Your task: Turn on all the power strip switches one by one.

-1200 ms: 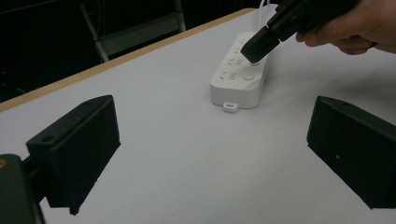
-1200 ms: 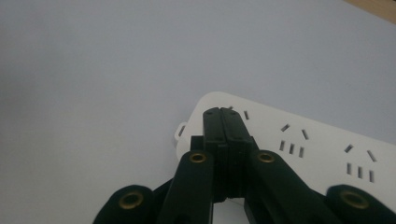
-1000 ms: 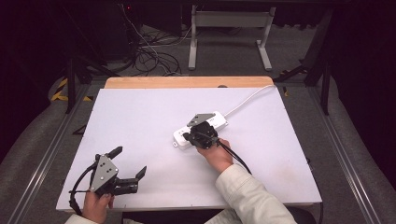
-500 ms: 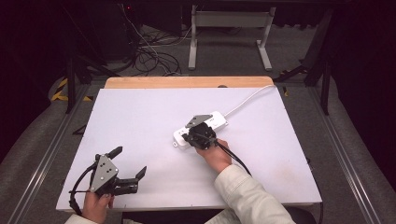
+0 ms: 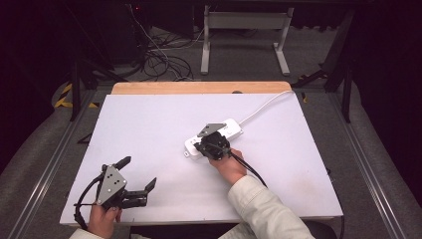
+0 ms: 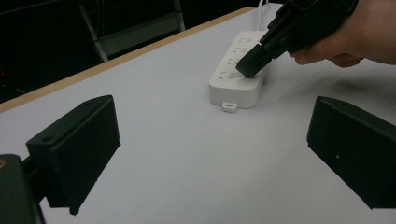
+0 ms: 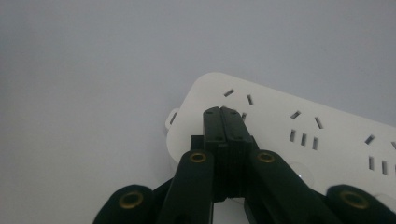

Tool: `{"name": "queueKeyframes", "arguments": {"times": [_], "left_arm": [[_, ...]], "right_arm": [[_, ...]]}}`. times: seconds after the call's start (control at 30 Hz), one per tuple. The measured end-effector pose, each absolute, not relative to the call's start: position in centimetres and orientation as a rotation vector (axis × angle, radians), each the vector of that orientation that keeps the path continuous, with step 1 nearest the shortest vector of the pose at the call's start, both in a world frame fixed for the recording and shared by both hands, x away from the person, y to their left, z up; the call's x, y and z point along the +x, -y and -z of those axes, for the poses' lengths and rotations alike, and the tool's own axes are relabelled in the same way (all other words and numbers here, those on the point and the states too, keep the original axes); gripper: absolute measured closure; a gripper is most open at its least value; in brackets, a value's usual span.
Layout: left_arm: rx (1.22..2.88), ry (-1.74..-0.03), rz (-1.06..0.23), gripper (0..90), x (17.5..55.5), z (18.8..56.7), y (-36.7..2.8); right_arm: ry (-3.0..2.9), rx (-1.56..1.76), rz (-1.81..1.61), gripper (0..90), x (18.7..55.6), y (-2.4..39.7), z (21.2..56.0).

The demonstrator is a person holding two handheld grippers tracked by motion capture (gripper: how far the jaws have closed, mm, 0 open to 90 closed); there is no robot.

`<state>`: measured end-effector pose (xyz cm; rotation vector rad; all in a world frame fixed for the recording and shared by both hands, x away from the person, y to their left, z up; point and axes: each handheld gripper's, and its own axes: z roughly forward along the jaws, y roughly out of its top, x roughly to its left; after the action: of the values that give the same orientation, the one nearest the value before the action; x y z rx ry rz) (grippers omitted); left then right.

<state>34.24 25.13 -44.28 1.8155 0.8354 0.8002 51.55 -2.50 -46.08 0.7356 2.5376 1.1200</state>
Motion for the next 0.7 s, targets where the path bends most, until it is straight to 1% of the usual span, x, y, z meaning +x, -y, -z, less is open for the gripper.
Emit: {"name": "queueKeyframes", "arguments": {"times": [0.7], "left_arm": [[1.817, -0.834, -0.801, 3.0, 34.18, 44.26, -25.09]], "right_arm": [[-2.514, 0.733, -1.073, 90.0, 51.05, 1.9, 46.23]]}}
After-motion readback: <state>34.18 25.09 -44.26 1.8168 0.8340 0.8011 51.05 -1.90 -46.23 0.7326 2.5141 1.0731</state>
